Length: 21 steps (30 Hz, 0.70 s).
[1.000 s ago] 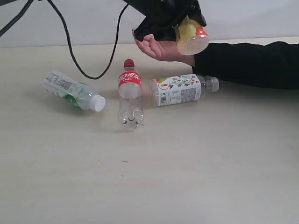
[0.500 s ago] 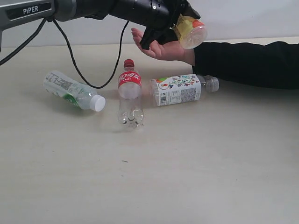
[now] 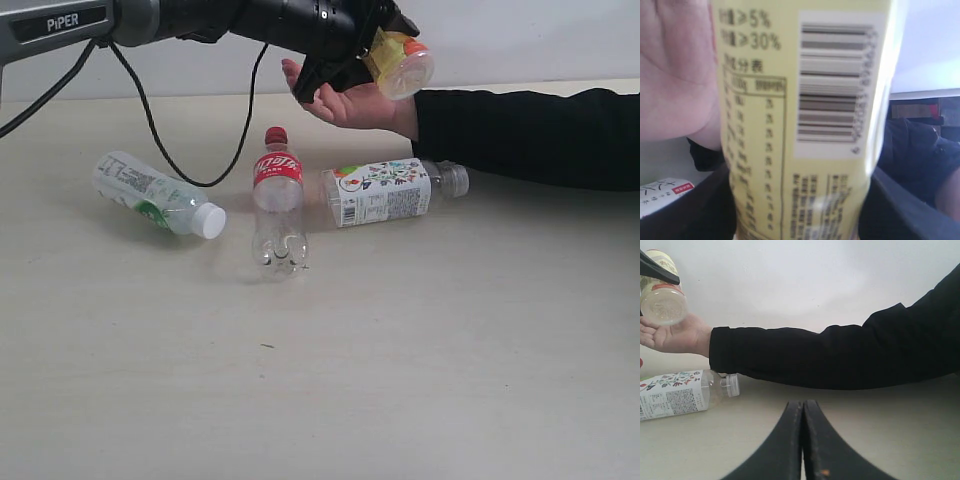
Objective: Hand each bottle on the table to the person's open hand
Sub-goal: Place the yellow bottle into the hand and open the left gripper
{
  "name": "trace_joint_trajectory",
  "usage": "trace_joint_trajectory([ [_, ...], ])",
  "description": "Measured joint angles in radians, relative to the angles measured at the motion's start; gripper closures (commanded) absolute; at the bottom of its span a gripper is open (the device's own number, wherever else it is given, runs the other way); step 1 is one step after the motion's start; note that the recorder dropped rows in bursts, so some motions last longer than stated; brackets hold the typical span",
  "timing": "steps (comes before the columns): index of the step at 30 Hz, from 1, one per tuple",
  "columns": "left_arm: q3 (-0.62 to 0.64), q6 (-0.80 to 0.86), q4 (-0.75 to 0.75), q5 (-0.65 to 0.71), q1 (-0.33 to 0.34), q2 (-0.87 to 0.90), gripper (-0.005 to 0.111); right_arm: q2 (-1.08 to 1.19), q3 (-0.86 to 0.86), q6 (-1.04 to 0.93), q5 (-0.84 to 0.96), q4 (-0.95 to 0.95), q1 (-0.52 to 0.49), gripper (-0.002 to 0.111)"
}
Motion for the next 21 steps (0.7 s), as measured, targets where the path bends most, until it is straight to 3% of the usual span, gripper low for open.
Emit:
trace_joint_trajectory([
  [21,0.111,0.000,0.019,-0.075,0.008,0.012,0.107,0.000,0.000,0.000,0.000,0.000,0.000,0.108],
])
